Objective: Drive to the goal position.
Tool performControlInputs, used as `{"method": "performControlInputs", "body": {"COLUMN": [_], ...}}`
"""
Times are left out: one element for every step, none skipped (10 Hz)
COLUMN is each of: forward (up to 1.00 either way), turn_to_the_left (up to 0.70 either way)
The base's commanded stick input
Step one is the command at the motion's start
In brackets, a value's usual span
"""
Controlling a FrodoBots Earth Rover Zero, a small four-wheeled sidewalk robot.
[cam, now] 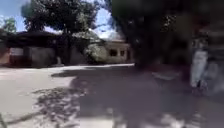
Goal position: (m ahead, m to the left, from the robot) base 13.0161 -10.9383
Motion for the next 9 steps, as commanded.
{"method": "performControlInputs", "body": {"forward": [1.00, 1.00, 1.00, 1.00, 1.00, 1.00, 1.00, 1.00, 1.00], "turn_to_the_left": [0.23, 0.02, 0.03, 0.02, 0.02, 0.02, 0.02, 0.02, 0.02]}}
